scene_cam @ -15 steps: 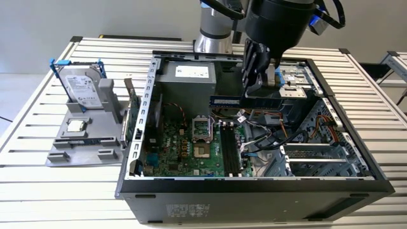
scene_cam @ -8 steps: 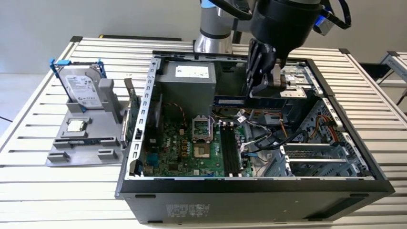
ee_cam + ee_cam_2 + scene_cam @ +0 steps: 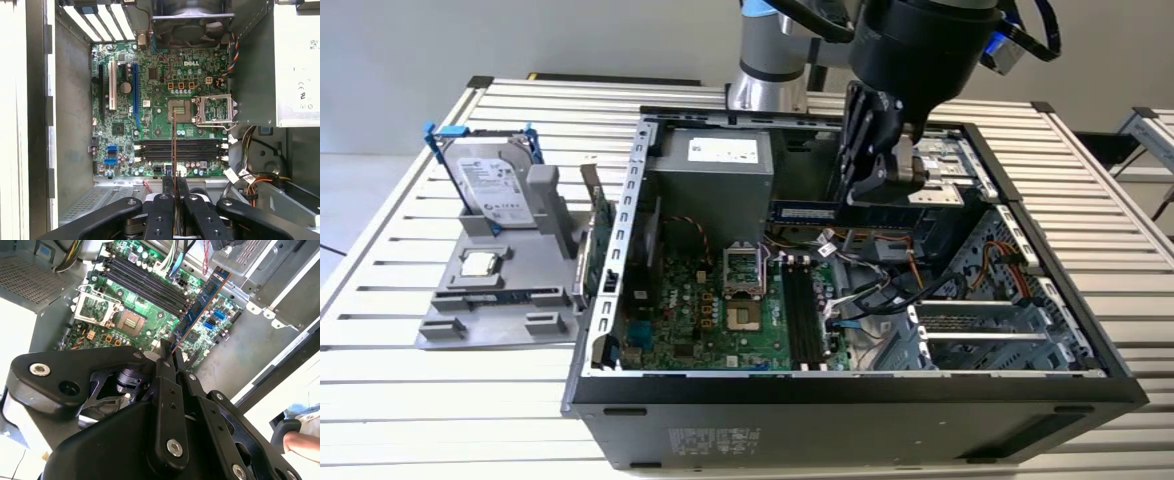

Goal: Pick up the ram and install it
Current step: 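Insert the ram into the slot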

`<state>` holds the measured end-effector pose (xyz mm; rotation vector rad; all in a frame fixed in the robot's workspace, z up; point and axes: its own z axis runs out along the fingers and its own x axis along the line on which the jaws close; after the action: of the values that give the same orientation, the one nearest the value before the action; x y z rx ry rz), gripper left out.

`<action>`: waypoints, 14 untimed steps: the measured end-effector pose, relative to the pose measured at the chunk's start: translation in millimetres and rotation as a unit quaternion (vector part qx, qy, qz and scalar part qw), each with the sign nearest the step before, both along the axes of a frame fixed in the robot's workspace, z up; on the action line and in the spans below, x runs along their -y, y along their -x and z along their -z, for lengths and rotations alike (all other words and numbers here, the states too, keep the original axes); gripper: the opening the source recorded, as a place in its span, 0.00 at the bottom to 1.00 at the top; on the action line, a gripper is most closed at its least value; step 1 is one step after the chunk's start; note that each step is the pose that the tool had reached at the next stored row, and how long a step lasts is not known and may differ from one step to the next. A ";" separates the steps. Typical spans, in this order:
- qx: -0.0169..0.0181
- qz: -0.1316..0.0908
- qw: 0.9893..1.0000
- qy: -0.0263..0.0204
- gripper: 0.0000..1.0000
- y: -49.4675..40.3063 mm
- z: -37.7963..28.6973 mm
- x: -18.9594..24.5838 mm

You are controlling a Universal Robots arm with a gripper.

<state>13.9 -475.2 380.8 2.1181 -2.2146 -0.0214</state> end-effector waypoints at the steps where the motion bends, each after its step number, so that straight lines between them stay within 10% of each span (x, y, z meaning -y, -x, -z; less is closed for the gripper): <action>1: 0.000 0.000 1.000 0.000 0.00 -0.1 0.0 0.0; 14: 0.000 0.000 1.000 0.000 0.00 -7.6 0.0 0.0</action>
<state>21.4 -475.2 380.8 2.1171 -2.2151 -0.0210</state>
